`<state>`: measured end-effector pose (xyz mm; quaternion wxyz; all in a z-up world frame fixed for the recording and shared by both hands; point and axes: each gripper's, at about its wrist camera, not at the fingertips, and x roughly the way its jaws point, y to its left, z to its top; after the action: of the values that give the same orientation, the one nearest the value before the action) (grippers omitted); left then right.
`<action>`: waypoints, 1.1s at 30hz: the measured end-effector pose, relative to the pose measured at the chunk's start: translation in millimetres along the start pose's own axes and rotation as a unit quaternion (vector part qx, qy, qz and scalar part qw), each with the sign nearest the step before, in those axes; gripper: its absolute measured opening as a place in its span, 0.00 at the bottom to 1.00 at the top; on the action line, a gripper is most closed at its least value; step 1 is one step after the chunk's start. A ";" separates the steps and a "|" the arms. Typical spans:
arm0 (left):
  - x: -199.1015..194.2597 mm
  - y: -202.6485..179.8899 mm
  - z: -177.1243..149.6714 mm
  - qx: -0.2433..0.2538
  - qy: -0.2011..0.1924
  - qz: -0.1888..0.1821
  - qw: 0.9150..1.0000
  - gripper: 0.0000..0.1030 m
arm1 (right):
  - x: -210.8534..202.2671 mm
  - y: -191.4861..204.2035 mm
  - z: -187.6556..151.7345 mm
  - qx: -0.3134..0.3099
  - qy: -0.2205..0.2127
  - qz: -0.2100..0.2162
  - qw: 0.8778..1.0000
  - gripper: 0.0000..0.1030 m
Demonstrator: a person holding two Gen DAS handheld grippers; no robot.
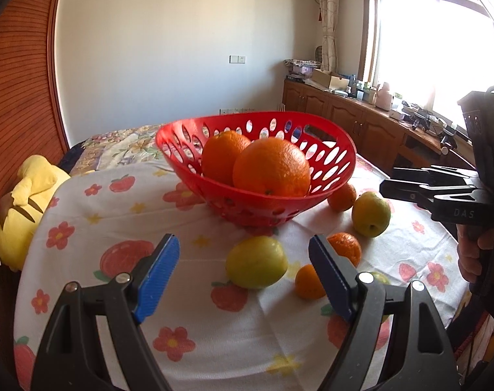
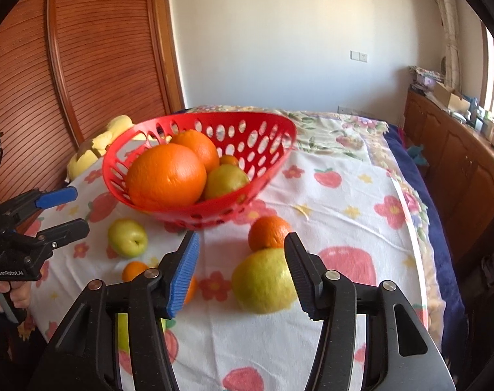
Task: Organize fruits
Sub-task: 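Move the left tool toward a yellow lemon while the right tool approaches the large green pear, then close the right tool on the green pear while the left tool approaches the lemon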
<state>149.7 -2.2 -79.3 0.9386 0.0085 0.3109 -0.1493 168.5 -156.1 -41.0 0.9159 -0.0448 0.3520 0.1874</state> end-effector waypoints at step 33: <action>26.9 -0.5 -14.5 0.003 0.023 0.009 1.000 0.80 | 66.2 -32.4 -26.6 0.041 0.093 -0.014 0.995 0.72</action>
<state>161.6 -8.5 -106.7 0.9324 0.0178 0.3321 -0.1414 209.1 -171.2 -106.3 0.8827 -0.0292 0.4429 0.1547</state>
